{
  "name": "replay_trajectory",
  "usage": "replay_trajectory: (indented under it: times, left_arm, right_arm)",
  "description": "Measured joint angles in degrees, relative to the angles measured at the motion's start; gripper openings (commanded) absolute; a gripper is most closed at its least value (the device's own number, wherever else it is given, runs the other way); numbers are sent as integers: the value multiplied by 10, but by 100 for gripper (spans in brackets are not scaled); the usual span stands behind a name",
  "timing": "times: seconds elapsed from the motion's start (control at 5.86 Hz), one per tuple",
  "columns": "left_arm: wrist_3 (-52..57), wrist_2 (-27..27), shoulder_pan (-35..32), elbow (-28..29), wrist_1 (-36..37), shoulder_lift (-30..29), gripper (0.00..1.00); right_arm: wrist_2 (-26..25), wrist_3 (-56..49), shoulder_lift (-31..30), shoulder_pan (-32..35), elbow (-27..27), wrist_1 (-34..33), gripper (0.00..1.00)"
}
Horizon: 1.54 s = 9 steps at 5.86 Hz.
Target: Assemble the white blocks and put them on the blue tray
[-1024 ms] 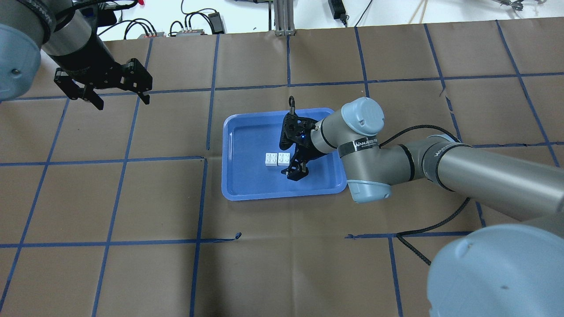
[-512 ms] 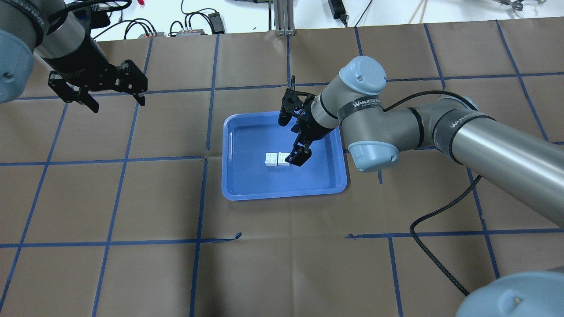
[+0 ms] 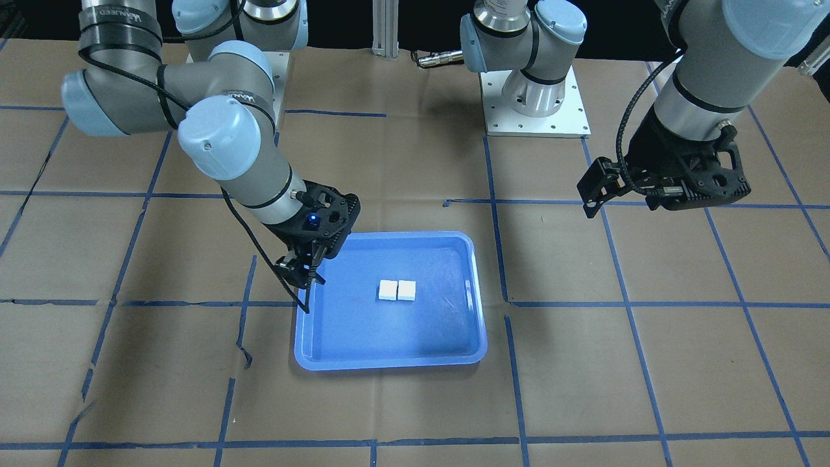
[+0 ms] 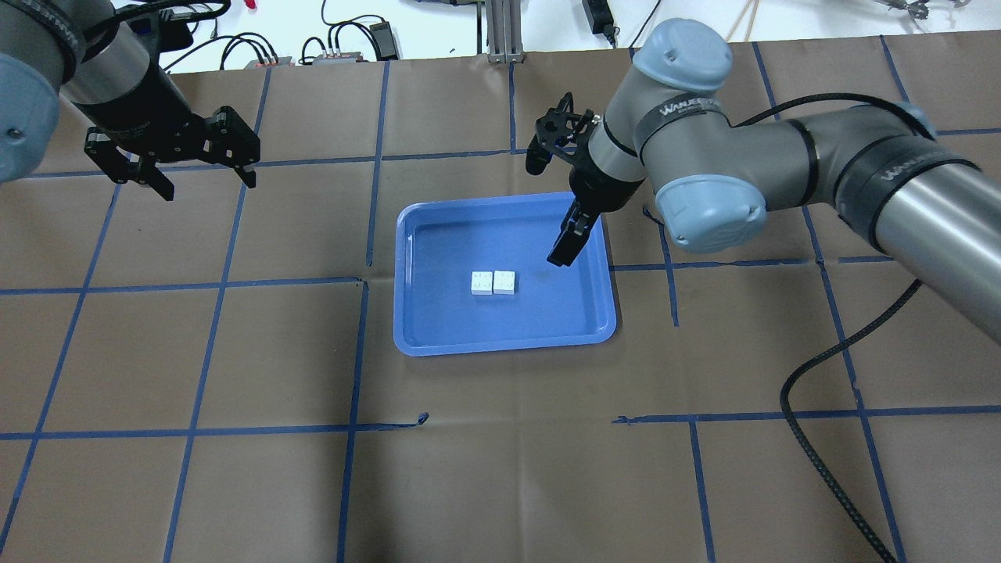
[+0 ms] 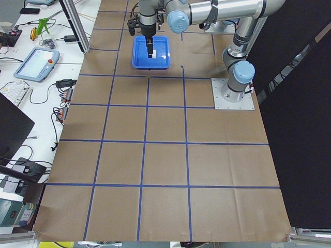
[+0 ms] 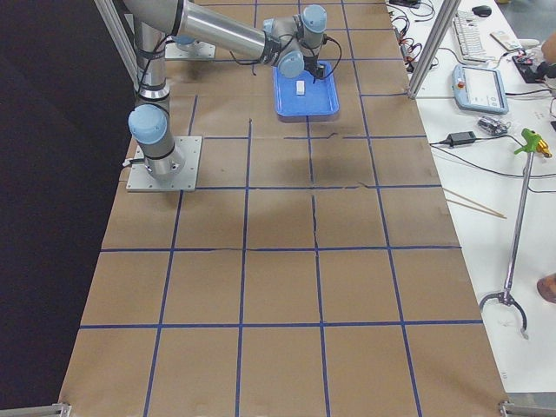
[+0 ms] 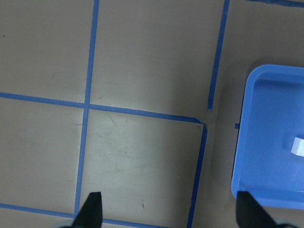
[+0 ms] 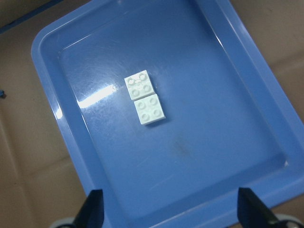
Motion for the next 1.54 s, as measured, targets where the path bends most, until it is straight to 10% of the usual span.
replay_trajectory:
  times: [1.02, 1.54]
  left_arm:
    - [0, 2, 12, 17, -1, -10, 99]
    - [2, 2, 6, 15, -1, -4, 99]
  right_arm:
    - [-135, 452, -79, -71, -168, 291, 100]
    - [-139, 547, -89, -84, -181, 321, 100]
